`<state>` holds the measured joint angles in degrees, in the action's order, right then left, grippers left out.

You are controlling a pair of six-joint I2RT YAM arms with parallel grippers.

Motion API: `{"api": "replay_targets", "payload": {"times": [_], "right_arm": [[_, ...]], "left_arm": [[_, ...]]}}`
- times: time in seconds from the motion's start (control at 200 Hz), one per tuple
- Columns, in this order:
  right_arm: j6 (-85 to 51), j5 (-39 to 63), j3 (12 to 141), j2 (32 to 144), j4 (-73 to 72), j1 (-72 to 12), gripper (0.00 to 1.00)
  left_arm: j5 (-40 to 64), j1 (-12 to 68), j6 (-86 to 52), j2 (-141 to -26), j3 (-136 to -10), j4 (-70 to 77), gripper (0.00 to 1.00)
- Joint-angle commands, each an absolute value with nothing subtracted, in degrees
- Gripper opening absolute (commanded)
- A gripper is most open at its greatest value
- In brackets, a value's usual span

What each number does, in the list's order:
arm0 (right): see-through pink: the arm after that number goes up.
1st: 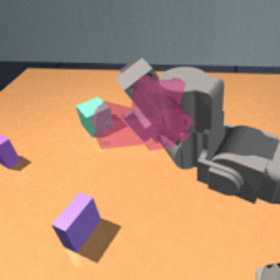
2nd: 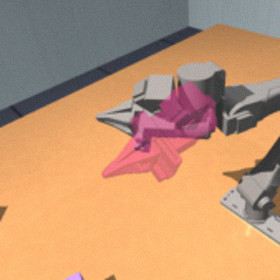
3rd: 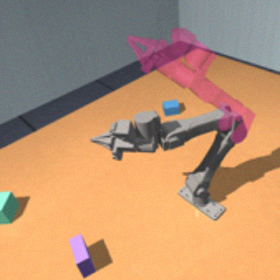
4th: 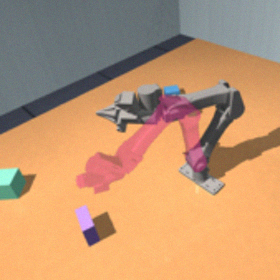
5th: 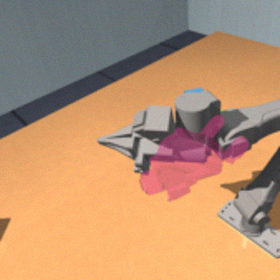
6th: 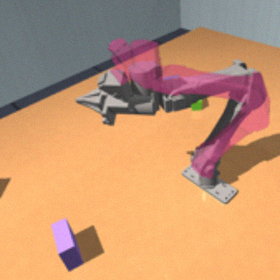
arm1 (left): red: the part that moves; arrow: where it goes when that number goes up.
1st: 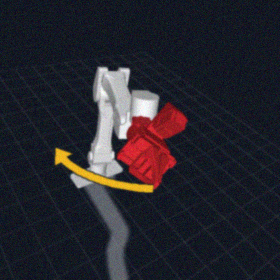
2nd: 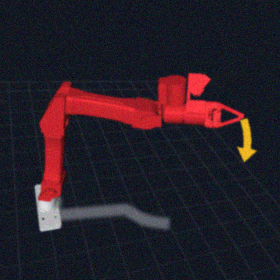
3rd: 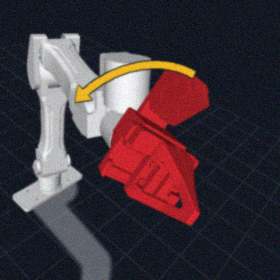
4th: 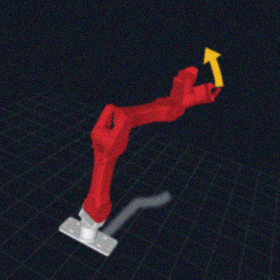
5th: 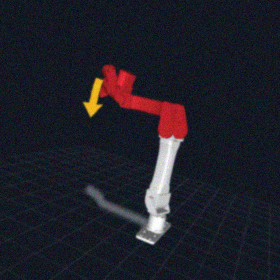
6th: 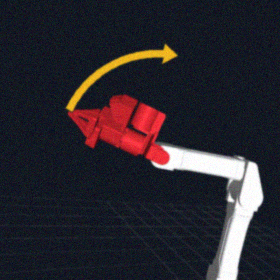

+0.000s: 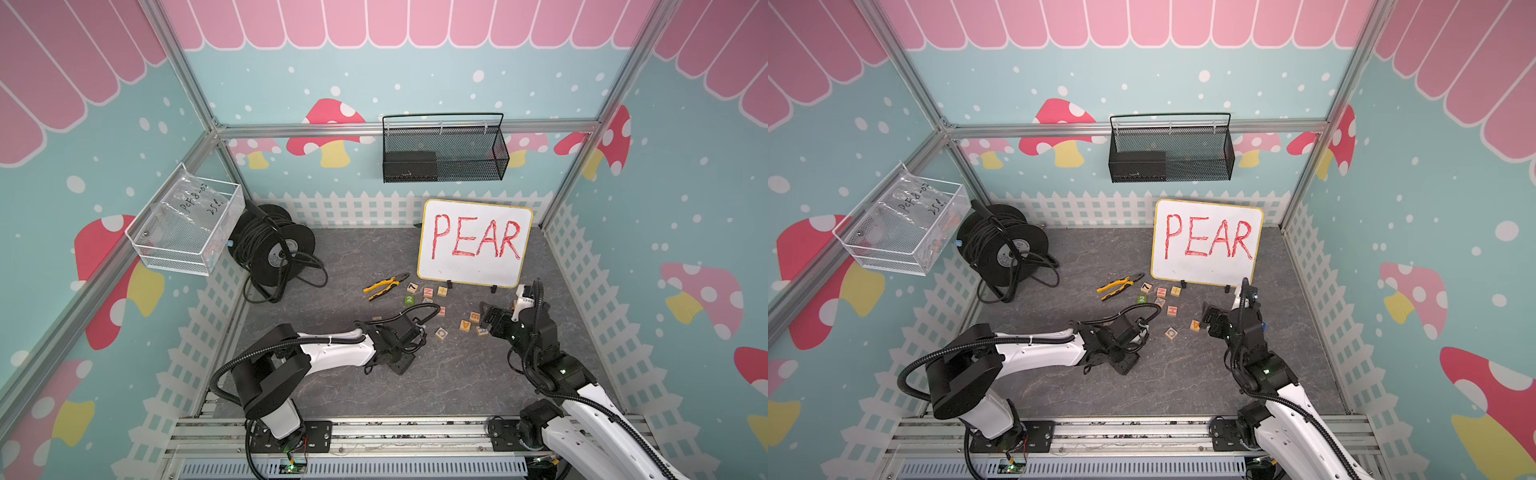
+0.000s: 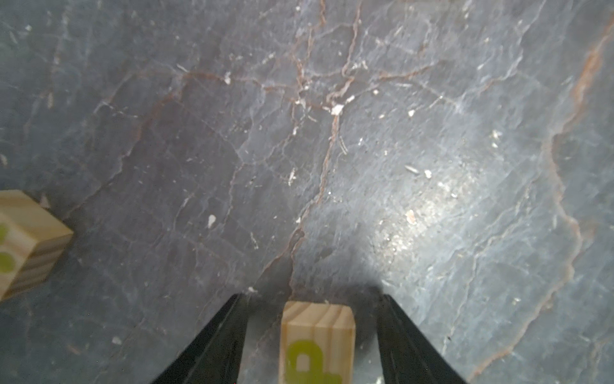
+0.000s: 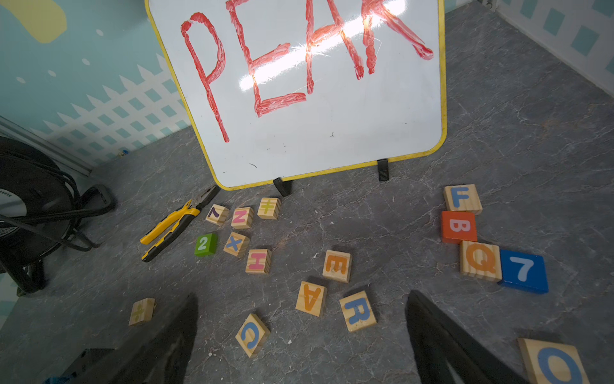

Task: Spell the uppercase word “pear” with letter blocks
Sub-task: Place the letter block at the center of the board, then adjust the letter block at the center of the board.

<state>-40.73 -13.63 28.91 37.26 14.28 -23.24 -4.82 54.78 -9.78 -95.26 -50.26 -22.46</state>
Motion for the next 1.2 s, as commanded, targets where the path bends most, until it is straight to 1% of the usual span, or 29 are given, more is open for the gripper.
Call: {"api": "replay_targets", "payload": {"times": [0.0,0.19,0.315,0.485,0.666,0.731,0.841,0.951,1.101,1.196], "right_arm": [[-40.3,-12.94,27.94,37.68,11.88,-22.95,0.99],[-38.1,-13.0,27.87,38.14,10.47,-22.96,0.99],[-36.56,-13.35,27.61,38.04,9.56,-22.94,0.99],[-31.9,-12.51,27.34,38.19,6.38,-23.01,0.99],[-24.94,-8.21,28.22,40.05,4.02,-22.96,0.99],[-24.31,-7.07,27.88,40.42,3.69,-22.94,0.99],[-24.08,-6.16,26.95,40.69,4.08,-22.95,0.99],[-25.3,-6.96,26.0,39.98,4.9,-22.95,0.99],[-27.49,-5.03,25.19,37.94,5.18,-22.94,0.99],[-26.42,-2.61,24.49,36.25,4.85,-22.96,0.99]], "left_arm": [[-8.18,54.93,-14.92,-94.46,-50.84,-23.3,0.71],[-12.93,54.92,-27.07,-90.42,-54.24,-31.21,0.74],[-16.03,54.64,-36.62,-86.72,-56.58,-37.97,0.8],[-7.64,52.72,-51.24,-81.7,-53.06,-39.26,0.82],[2.24,50.74,-60.87,-79.93,-50.82,-40.29,0.82],[5.27,50.37,-62.61,-80.73,-51.61,-40.14,0.82],[5.81,50.37,-63.03,-83.69,-56.2,-43.29,0.82],[8.79,49.92,-65.0,-85.91,-57.65,-42.85,0.81],[10.82,49.06,-67.87,-88.79,-57.45,-42.05,0.8],[13.62,48.02,-70.72,-90.51,-56.13,-38.61,0.78]]}}
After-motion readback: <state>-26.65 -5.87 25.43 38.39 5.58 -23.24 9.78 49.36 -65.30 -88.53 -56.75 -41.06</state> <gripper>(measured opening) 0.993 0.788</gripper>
